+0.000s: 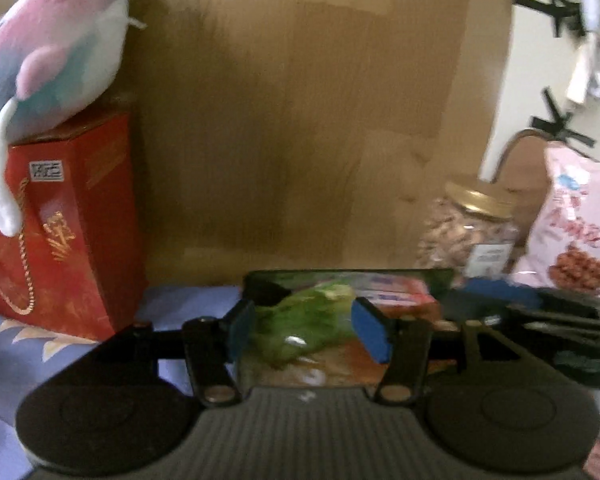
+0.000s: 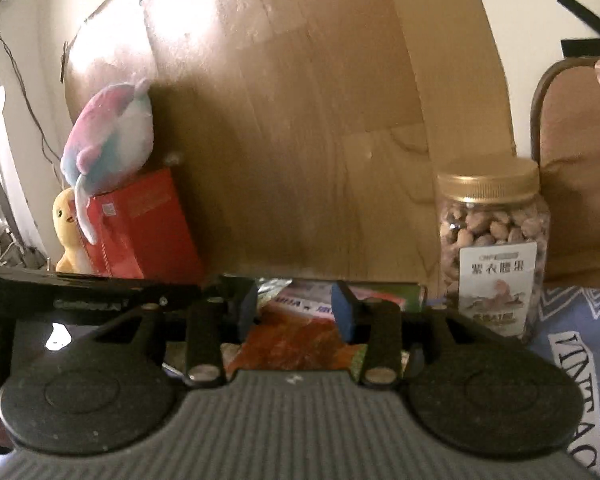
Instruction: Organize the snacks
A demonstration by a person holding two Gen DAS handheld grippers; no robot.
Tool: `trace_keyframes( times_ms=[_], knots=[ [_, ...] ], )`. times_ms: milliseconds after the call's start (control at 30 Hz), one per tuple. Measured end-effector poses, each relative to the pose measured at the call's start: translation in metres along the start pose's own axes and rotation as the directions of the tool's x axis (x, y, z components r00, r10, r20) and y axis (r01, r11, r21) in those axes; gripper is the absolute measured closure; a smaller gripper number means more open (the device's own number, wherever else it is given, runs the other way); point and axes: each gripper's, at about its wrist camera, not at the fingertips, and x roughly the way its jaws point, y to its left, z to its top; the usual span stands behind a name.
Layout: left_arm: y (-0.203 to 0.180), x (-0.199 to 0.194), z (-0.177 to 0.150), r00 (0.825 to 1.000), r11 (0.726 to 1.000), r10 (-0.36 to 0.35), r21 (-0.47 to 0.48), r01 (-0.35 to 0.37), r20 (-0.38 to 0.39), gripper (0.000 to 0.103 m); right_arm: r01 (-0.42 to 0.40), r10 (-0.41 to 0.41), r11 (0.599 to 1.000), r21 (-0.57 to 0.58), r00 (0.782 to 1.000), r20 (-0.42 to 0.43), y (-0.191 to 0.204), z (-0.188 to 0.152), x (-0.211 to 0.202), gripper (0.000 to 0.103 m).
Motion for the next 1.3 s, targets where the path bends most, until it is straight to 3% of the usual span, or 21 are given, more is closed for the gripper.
trace_keyframes(
  times_ms=[67, 133, 200, 333, 467, 600, 667, 900, 1000, 1100, 1300],
  knots=[
    [-0.006, -0.007, 0.001, 1.0, 1.0, -0.028, 0.002, 0.028, -0.001, 0.048, 0.017, -0.015, 1.0, 0.021, 0.997, -0.07, -0.004, -0.002, 0.007, 0.058],
    [-0.014, -0.019, -0.005, 0.999, 0.999, -0.045, 0.007, 0.045, 0.004, 0.048, 0.006, 0.009, 0.994, 0.112, 0.99, -0.137, -0.012, -0.003, 0.008, 0.058],
    [-0.02, -0.032, -0.012, 0.999, 0.999, -0.048, 0.005, 0.048, 0.005, 0.048, -0.019, 0.036, 0.985, 0.173, 0.994, -0.099, -0.014, -0.005, -0.01, 0.058],
    [-0.025, -0.06, -0.037, 1.0, 0.999, -0.023, -0.025, 0.024, 0.007, 0.048, 0.002, -0.003, 0.986, 0.17, 1.0, 0.004, 0.003, -0.021, -0.062, 0.058],
    [-0.031, -0.08, -0.067, 1.0, 0.999, 0.005, -0.049, -0.006, -0.016, 0.048, 0.047, -0.047, 0.974, 0.223, 0.999, -0.006, 0.016, -0.048, -0.09, 0.058],
    [-0.042, -0.095, -0.096, 0.996, 0.996, 0.089, -0.027, -0.089, -0.027, 0.048, 0.108, -0.097, 0.952, 0.285, 0.994, -0.052, 0.024, -0.07, -0.104, 0.057],
    [-0.047, -0.105, -0.106, 0.993, 0.993, 0.119, -0.006, -0.119, -0.019, 0.047, 0.102, -0.084, 0.944, 0.314, 0.994, -0.07, 0.027, -0.077, -0.114, 0.057],
    [-0.058, -0.137, -0.129, 0.981, 0.981, 0.194, 0.018, -0.194, 0.001, 0.043, 0.103, -0.1, 0.96, 0.26, 0.995, -0.027, 0.063, -0.084, -0.154, 0.051],
    [-0.061, -0.15, -0.134, 0.975, 0.974, 0.223, 0.027, -0.223, 0.018, 0.038, 0.103, -0.101, 0.964, 0.245, 0.995, -0.021, 0.074, -0.088, -0.165, 0.051],
    [-0.065, -0.164, -0.14, 0.967, 0.967, 0.252, 0.034, -0.253, 0.051, 0.016, 0.104, -0.105, 0.968, 0.23, 0.994, -0.008, 0.082, -0.092, -0.177, 0.047],
    [-0.081, -0.185, -0.158, 0.952, 0.951, 0.294, 0.071, -0.3, 0.088, 0.011, 0.108, -0.118, 0.968, 0.227, 0.993, 0.029, 0.097, -0.108, -0.201, 0.043]
  ],
)
